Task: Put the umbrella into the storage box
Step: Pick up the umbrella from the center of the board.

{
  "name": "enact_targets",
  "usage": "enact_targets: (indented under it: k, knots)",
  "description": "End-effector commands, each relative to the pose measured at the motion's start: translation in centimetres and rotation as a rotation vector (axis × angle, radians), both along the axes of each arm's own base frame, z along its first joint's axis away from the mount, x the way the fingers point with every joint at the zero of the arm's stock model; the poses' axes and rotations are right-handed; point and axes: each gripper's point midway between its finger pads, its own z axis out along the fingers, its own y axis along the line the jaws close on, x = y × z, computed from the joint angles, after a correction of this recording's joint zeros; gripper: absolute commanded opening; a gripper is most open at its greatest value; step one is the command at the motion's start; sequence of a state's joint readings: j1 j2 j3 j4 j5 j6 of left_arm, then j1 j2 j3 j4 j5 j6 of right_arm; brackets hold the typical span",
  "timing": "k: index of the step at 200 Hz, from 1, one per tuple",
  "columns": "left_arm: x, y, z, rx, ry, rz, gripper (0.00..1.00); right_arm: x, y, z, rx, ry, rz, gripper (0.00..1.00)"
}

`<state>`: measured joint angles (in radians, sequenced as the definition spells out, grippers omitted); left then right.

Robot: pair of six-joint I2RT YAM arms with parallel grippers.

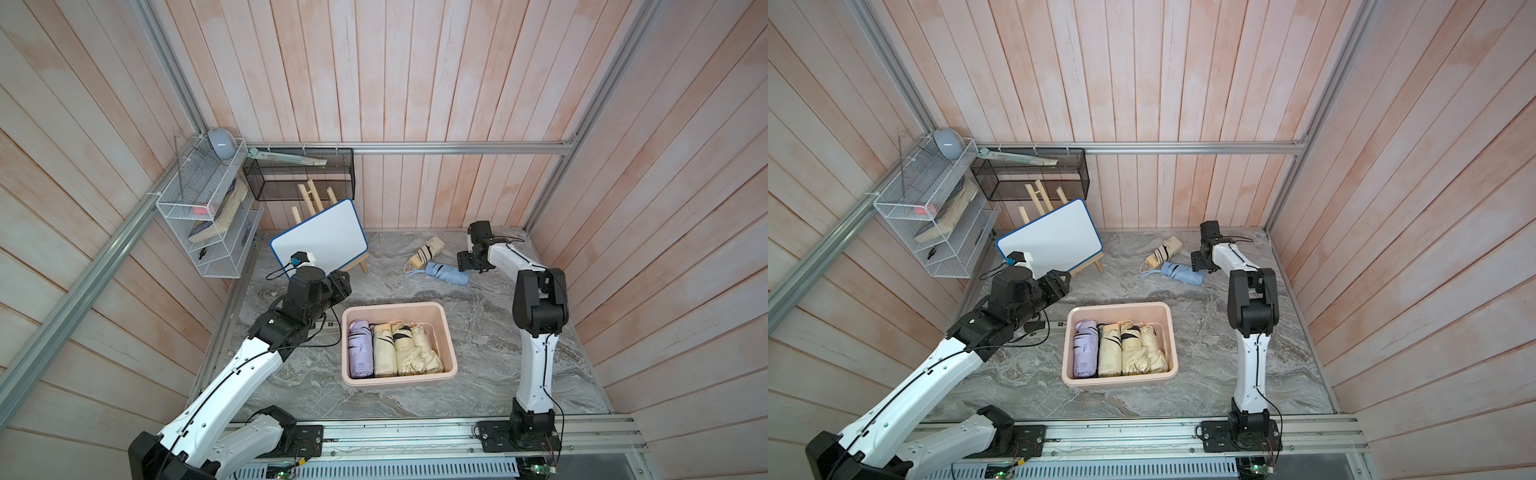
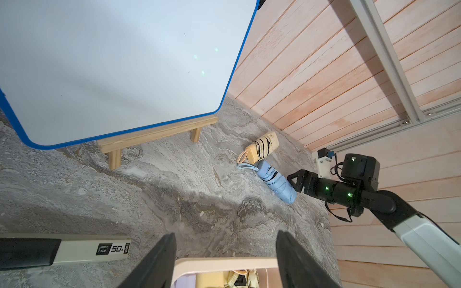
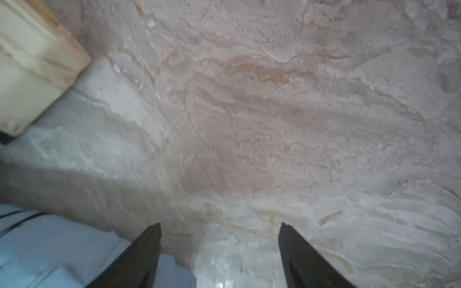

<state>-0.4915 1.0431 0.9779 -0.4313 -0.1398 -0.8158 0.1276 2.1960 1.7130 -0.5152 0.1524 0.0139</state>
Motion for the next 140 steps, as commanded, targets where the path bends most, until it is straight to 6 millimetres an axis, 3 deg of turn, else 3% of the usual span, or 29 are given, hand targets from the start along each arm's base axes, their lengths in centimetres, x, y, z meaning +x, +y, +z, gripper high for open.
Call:
enact_targets:
  k: [1,17,46,71,96,140]
  knots:
    - [0.3,-0.3,0.8,-0.004,-0.028,-0.022,0.69,-3.0,0.2,0.2,0.008,0.041,0.053,0.8]
    - [0.2,-0.4,0.6,-0.01,-0.03,-0.025,0.69,-4.5,0.5,0.7,0.027,0.034,0.074,0.8]
    - [0.0,-0.4,0.4,-0.016,-0.032,-0.029,0.69,-4.5,1.0,4.2,0.03,-0.047,0.135,0.83]
    - [-0.5,0.0,0.3,-0.019,-0.039,-0.021,0.69,-5.0,4.1,6.4,0.045,-0.09,0.325,0.86]
    - [-1.0,0.3,0.1,-0.03,-0.035,-0.012,0.69,-6.3,7.3,5.3,0.005,-0.057,0.516,0.88]
    - [-2.2,0.7,-0.9,-0.029,0.018,-0.014,0.69,-5.2,8.7,3.7,-0.024,-0.001,0.574,0.88]
